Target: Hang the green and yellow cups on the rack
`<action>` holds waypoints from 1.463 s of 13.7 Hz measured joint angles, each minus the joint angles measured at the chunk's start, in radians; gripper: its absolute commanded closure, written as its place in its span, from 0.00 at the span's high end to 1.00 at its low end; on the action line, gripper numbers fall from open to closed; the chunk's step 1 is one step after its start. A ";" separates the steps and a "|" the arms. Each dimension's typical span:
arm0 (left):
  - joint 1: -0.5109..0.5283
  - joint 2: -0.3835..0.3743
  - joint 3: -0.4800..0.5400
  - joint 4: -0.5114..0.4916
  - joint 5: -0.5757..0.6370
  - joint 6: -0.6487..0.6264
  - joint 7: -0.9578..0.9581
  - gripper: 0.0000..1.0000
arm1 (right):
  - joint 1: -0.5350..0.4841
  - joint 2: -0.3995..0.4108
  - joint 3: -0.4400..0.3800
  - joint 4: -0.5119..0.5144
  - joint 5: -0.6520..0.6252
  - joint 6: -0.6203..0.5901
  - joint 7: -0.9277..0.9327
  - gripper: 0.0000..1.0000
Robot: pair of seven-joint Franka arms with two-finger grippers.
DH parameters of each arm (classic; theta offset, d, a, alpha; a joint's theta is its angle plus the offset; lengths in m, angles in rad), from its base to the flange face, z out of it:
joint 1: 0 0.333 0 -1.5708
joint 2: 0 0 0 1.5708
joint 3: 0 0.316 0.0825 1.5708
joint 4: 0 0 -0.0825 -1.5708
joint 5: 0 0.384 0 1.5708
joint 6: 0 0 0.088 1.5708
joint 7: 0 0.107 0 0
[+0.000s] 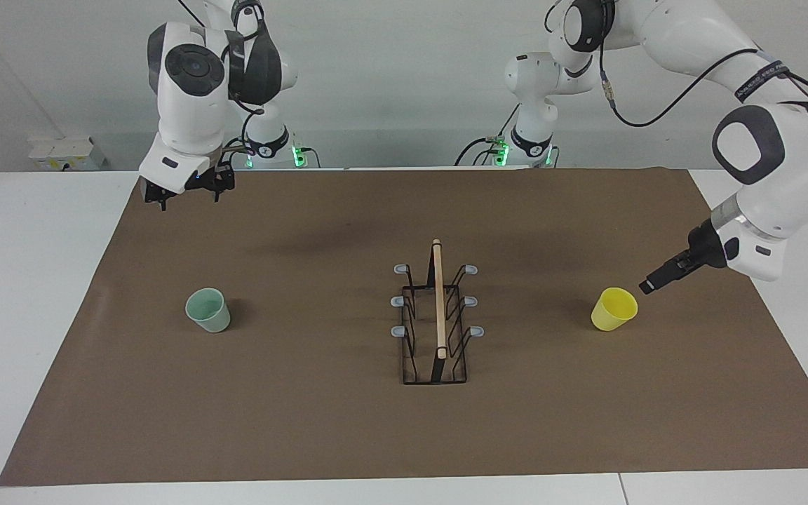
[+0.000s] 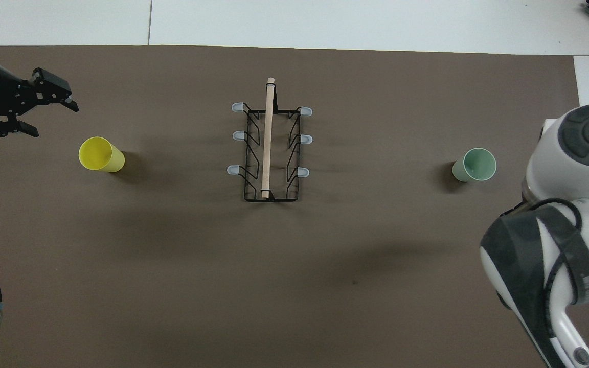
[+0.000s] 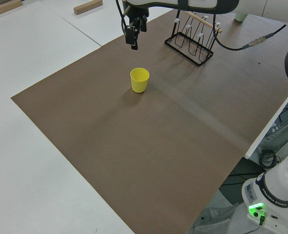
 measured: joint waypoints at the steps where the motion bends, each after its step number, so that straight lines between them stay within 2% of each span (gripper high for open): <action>1: 0.006 0.049 0.003 0.038 -0.012 -0.001 -0.075 1.00 | 0.028 0.011 0.000 -0.018 -0.052 0.000 -0.018 1.00; 3: 0.028 0.132 0.005 0.107 -0.030 0.000 -0.213 1.00 | 0.074 0.056 0.002 -0.038 -0.140 0.018 -0.052 1.00; 6: 0.071 0.227 0.006 0.188 -0.071 0.017 -0.399 1.00 | 0.080 0.134 0.001 -0.042 -0.253 0.090 -0.150 1.00; 11: 0.150 0.284 0.009 0.205 -0.215 0.055 -0.588 1.00 | 0.080 0.204 -0.003 -0.041 -0.388 0.154 -0.248 1.00; 16: 0.178 0.291 0.015 0.166 -0.298 0.098 -0.679 1.00 | 0.087 0.277 0.000 -0.040 -0.495 0.163 -0.303 1.00; 18: 0.200 0.260 0.018 0.107 -0.315 0.131 -0.680 1.00 | 0.108 0.327 0.001 -0.028 -0.521 0.163 -0.307 1.00; 20: 0.208 0.209 0.018 0.004 -0.351 0.149 -0.680 1.00 | 0.138 0.370 0.001 -0.001 -0.544 0.159 -0.307 1.00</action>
